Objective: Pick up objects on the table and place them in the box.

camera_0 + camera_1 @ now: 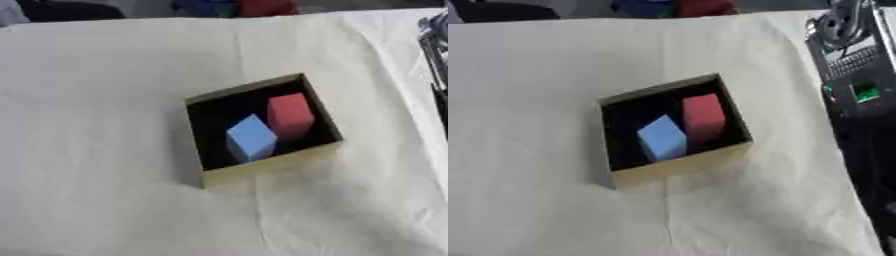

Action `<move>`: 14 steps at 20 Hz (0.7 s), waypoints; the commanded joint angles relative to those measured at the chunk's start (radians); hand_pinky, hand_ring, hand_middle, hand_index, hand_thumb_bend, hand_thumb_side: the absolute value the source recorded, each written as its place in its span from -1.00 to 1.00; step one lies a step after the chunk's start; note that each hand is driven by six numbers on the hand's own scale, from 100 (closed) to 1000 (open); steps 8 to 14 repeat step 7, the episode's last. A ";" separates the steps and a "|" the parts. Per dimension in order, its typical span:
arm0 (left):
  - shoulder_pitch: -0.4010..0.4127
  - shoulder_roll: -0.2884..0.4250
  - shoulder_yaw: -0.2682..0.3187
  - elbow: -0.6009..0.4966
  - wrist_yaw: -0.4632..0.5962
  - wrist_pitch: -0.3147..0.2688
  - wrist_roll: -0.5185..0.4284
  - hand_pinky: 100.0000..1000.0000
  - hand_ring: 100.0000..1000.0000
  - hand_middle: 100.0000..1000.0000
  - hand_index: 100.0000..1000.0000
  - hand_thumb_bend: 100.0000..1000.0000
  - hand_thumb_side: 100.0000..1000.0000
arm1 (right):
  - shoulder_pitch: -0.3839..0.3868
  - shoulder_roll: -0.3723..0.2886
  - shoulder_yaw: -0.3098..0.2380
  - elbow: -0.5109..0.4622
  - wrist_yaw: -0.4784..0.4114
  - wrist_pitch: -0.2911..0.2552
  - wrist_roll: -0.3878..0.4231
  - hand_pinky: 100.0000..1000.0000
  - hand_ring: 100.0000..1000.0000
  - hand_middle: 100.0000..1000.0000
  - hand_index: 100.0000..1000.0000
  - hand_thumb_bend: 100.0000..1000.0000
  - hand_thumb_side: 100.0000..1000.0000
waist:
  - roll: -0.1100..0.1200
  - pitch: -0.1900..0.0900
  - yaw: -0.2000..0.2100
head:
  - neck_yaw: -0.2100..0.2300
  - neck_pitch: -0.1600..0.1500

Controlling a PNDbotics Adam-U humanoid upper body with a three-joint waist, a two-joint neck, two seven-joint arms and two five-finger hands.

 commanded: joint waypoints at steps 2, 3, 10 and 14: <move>-0.015 0.018 0.005 -0.014 -0.001 -0.005 0.002 0.43 0.37 0.40 0.84 -0.96 0.56 | -0.005 0.014 -0.029 -0.008 -0.032 -0.018 -0.027 0.56 0.49 0.42 0.87 -1.00 1.00 | 0.001 -0.014 0.005 | -0.005 0.005; -0.016 0.017 0.005 -0.014 -0.001 -0.006 0.001 0.43 0.37 0.40 0.84 -0.96 0.56 | -0.002 0.019 -0.033 -0.009 -0.038 -0.021 -0.027 0.56 0.49 0.42 0.87 -1.00 1.00 | 0.001 -0.014 0.006 | -0.006 0.005; -0.019 0.017 0.003 -0.014 0.000 -0.008 -0.001 0.43 0.37 0.40 0.84 -0.95 0.56 | 0.007 0.032 -0.050 -0.008 -0.059 -0.024 -0.022 0.56 0.46 0.38 0.85 -1.00 1.00 | 0.001 -0.014 0.009 | -0.007 0.005; -0.019 0.017 0.003 -0.014 0.000 -0.008 -0.001 0.43 0.37 0.40 0.84 -0.95 0.56 | 0.007 0.032 -0.050 -0.008 -0.059 -0.024 -0.022 0.56 0.46 0.38 0.85 -1.00 1.00 | 0.001 -0.014 0.009 | -0.007 0.005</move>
